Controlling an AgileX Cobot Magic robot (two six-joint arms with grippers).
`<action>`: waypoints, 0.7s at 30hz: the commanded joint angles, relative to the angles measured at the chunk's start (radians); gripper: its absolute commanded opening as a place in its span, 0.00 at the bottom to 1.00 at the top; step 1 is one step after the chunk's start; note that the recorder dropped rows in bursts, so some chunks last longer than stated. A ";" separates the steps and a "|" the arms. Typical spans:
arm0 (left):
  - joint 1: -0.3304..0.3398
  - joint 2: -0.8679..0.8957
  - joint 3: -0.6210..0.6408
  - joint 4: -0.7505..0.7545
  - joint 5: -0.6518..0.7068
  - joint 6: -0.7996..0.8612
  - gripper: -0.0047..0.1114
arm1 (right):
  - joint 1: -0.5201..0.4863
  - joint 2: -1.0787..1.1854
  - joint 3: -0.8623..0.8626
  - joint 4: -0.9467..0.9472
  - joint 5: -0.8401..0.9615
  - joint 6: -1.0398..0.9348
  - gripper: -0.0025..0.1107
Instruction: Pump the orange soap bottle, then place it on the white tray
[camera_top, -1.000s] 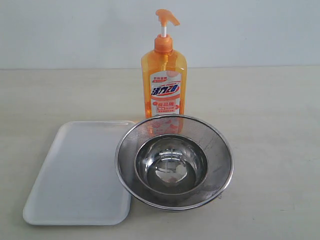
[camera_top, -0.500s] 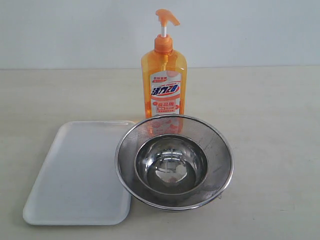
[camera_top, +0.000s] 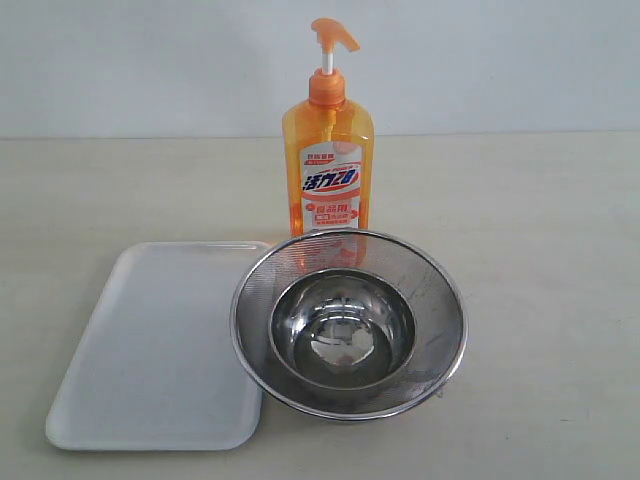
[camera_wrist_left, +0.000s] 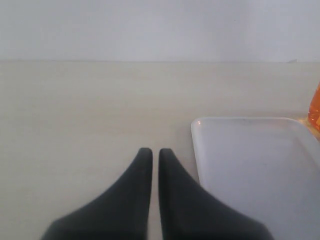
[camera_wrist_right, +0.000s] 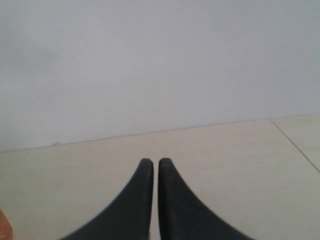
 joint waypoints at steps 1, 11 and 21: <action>0.004 -0.003 0.003 -0.005 -0.003 0.005 0.08 | 0.001 0.003 -0.009 0.018 -0.017 0.060 0.03; 0.004 -0.003 0.003 -0.005 -0.003 0.005 0.08 | 0.102 0.278 -0.016 0.049 -0.167 -0.008 0.03; 0.004 -0.003 0.003 -0.005 -0.003 0.005 0.08 | 0.223 0.561 -0.259 -0.096 -0.142 -0.258 0.02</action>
